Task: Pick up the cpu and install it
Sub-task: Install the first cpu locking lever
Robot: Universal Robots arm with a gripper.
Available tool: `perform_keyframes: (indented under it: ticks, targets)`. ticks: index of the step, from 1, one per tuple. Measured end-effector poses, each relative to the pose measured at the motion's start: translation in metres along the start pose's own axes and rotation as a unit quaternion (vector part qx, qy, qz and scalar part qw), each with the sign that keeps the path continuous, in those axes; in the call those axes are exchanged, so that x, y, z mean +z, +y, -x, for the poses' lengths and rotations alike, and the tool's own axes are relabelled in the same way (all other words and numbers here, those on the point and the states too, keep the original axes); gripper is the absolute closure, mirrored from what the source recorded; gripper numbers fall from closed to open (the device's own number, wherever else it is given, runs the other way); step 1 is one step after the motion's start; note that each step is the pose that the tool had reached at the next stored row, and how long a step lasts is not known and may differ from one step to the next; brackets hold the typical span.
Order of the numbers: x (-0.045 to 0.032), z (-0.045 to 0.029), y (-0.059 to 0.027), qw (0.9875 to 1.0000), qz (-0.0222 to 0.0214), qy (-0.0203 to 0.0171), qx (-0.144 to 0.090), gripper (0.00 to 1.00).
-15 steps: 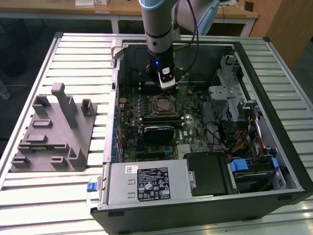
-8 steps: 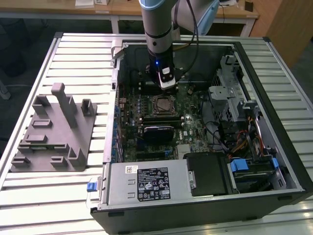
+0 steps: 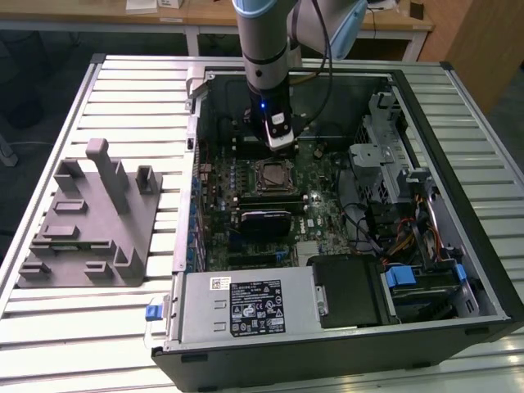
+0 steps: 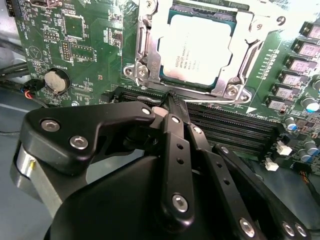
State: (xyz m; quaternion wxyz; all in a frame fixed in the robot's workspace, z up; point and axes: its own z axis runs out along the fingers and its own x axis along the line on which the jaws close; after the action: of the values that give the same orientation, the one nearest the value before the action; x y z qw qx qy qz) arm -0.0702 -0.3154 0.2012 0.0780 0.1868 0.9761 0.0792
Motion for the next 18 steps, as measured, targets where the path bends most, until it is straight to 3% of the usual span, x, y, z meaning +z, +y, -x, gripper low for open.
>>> perform_keyframes:
  ticks: [18]
  targets:
    - [0.0045, 0.0001, -0.0027, 1.0000, -0.0011, -0.0035, -0.001, 0.89]
